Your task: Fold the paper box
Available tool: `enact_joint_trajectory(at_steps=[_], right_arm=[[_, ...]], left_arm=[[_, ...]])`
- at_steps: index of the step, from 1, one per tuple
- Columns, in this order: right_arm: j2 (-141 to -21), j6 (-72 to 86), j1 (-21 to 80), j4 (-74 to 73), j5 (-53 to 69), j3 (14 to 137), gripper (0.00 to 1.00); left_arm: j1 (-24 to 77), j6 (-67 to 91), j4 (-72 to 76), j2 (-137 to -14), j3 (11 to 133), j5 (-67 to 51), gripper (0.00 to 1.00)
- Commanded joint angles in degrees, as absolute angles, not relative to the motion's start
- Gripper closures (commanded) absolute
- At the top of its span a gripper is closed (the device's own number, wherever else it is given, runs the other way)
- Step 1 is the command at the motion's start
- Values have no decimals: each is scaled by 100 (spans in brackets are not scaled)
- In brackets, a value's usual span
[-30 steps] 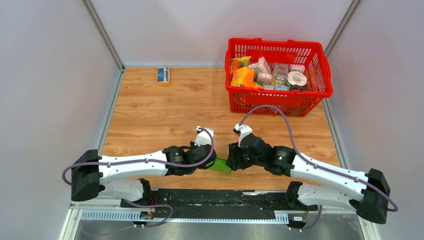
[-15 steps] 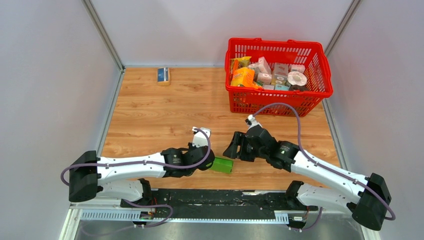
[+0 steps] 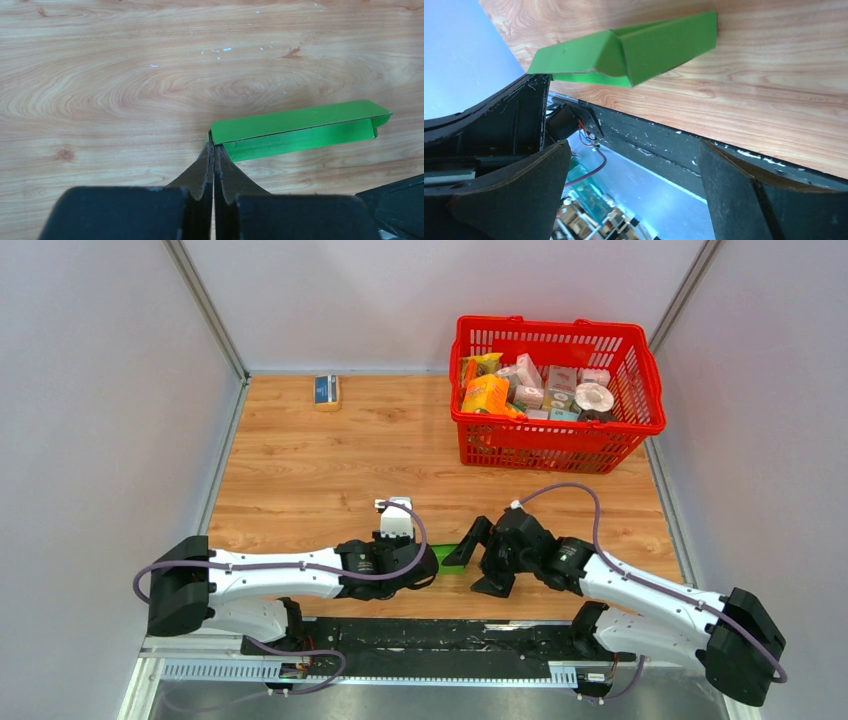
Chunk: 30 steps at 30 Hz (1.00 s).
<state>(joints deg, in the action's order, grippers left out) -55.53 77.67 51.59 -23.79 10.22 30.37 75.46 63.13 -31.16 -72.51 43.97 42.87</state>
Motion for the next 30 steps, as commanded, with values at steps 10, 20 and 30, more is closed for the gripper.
enact_joint_trajectory(at_steps=[10,20,30], right_arm=[[-5817,8991,5115,-748,598,2839,1],[-6565,9282,4975,-141,589,2918,18],[-6609,9229,4904,413,598,2382,31]], left_arm=[[7884,7093,-4324,-7515,4544,4658,100],[8068,7172,-4658,-7708,4834,4860,100],[8104,6839,-4456,-7752,4878,4764,100]])
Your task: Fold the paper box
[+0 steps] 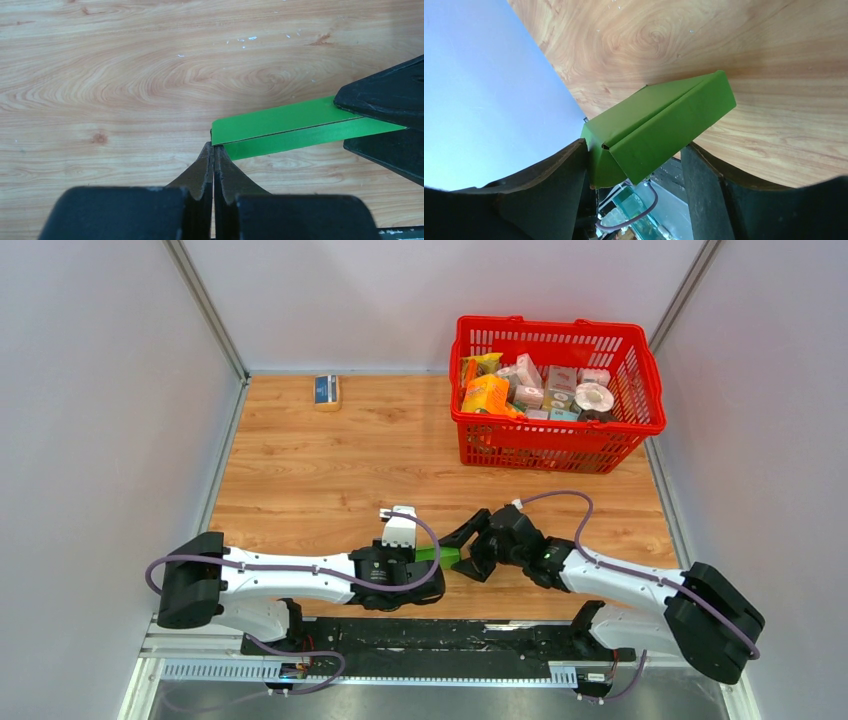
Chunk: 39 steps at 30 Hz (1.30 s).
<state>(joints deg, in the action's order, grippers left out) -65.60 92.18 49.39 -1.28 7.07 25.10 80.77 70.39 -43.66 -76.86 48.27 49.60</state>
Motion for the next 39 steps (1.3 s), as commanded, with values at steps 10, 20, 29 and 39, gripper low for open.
enact_joint_trajectory(at_steps=[10,20,29,39], right_arm=[[-6952,9070,4729,913,712,2215,32],[-7180,8895,4649,941,791,2355,33],[-7392,8965,4641,782,976,2566,33],[-7453,9123,4606,738,1028,2602,33]], left_arm=[[8104,5758,-2945,-6523,3965,4193,59],[7876,4317,-2786,-4808,3990,2928,50],[6593,3832,-1899,-5131,4078,1433,69],[6363,3480,-1319,-6337,4412,852,85]])
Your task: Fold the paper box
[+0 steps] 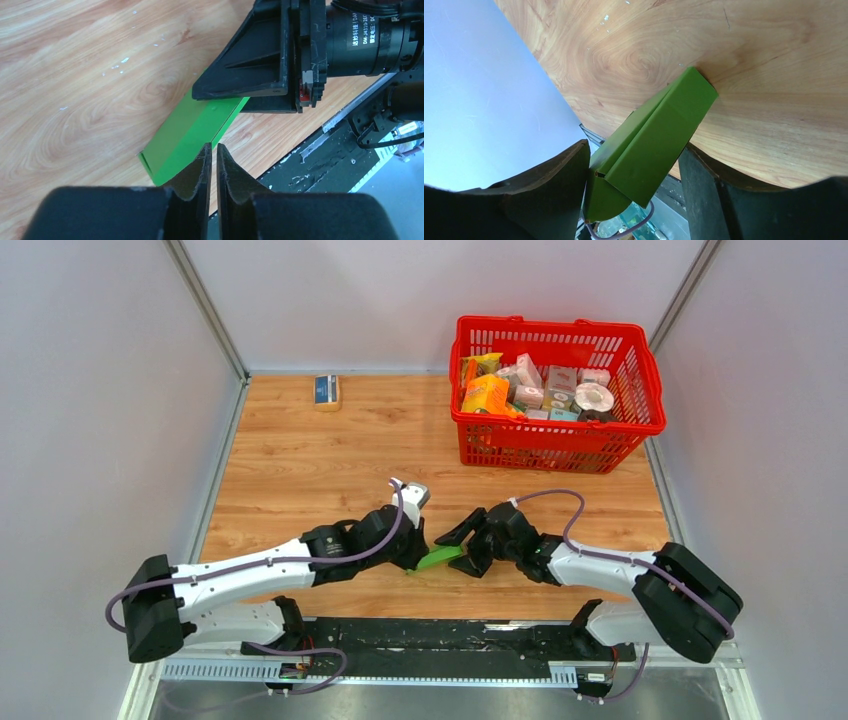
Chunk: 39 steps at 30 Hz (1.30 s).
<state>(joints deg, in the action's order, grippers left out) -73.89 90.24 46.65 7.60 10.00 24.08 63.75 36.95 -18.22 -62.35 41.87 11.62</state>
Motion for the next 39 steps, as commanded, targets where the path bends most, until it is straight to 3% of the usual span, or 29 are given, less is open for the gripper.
enact_joint_trajectory(at_steps=[1,33,35,39], right_arm=[[-7471,9132,4605,747,1046,2619,33],[-7708,8772,4509,536,1169,2962,35],[-7725,8754,4483,536,1169,2979,35],[-7848,8631,4482,571,1222,3067,34]], left_arm=[[6363,3507,-1292,-6363,4395,861,87],[6258,3648,-624,-7145,3771,396,89],[6258,3525,-746,-7085,3875,282,87],[6258,3296,-1045,-6707,4122,106,74]])
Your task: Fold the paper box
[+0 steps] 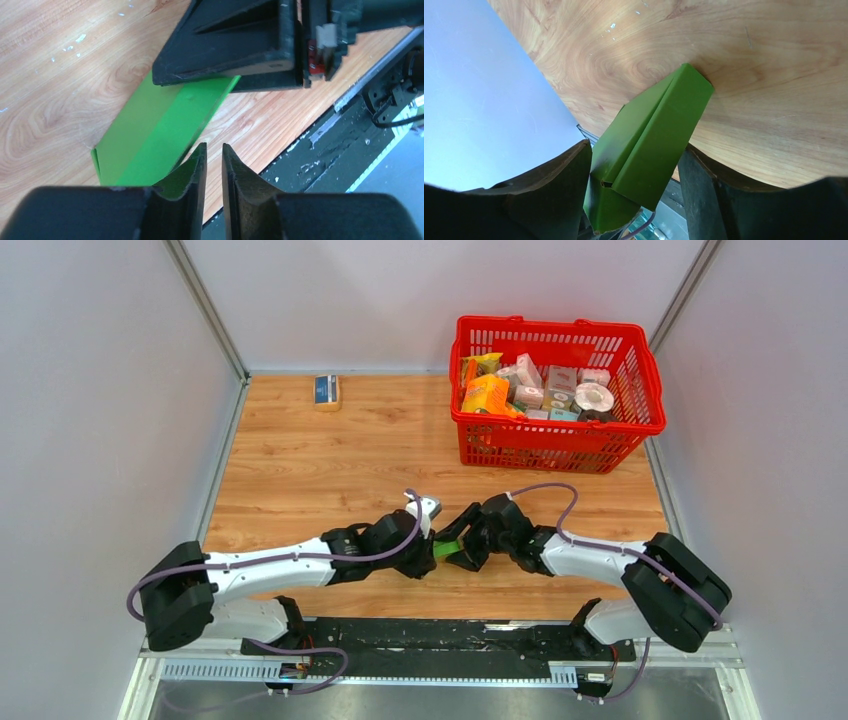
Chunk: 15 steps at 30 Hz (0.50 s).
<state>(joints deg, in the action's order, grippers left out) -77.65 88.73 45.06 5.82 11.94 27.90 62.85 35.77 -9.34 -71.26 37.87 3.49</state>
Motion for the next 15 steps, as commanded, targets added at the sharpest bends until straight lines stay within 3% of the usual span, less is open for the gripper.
enact_joint_trajectory(at_steps=[1,9,15], right_arm=[[-7866,8613,4474,589,1265,3085,34],[-7884,8464,4438,492,1345,3190,25],[-7858,8490,4430,457,1397,3252,24]], left_arm=[[6267,3200,-1107,-6610,4183,62,72],[6153,2901,-2144,-5643,4790,307,64],[5634,2883,-2145,-6064,4781,70,76]])
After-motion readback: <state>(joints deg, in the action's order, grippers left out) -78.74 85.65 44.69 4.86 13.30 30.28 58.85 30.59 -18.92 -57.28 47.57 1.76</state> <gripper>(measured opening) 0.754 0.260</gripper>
